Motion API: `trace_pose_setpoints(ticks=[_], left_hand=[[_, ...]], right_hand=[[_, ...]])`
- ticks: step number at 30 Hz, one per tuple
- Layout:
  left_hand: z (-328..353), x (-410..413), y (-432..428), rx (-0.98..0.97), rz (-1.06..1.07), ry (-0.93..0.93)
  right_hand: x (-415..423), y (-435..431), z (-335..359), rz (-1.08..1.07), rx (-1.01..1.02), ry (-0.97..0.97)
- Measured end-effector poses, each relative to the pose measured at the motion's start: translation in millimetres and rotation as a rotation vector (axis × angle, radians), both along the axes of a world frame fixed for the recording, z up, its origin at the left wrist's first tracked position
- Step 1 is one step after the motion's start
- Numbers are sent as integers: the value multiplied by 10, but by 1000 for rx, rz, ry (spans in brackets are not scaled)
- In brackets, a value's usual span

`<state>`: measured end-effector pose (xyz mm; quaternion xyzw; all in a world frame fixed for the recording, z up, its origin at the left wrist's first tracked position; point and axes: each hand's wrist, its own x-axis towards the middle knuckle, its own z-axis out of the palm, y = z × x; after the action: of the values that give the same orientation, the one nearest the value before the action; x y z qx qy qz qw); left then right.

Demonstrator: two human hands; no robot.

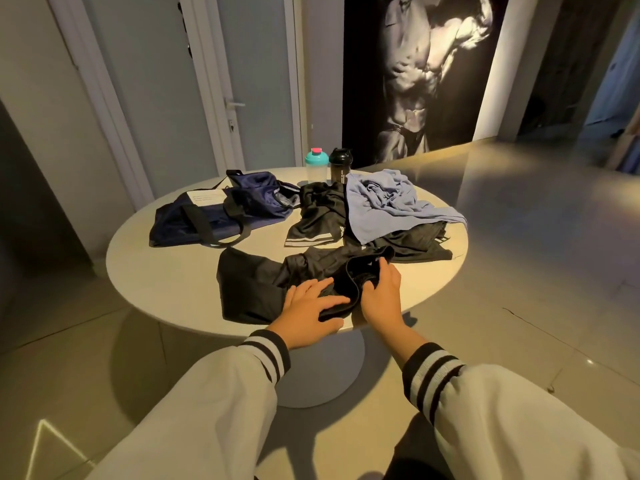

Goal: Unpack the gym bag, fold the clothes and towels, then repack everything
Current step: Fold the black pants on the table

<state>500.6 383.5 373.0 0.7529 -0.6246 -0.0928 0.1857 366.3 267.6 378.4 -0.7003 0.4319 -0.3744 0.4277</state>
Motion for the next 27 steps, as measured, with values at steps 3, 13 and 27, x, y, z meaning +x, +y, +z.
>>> trace_pose_setpoints(ticks=[3,13,27], left_hand=[[23,-59,20,-23,70,-46],[499,83,332,-490,461,258],[1299,122,880,-199,277,271]], right_hand=[[-17,59,5,57,39,-48],[-46,270,154,85,-114,-1],[339,876,866,280,90,-253]])
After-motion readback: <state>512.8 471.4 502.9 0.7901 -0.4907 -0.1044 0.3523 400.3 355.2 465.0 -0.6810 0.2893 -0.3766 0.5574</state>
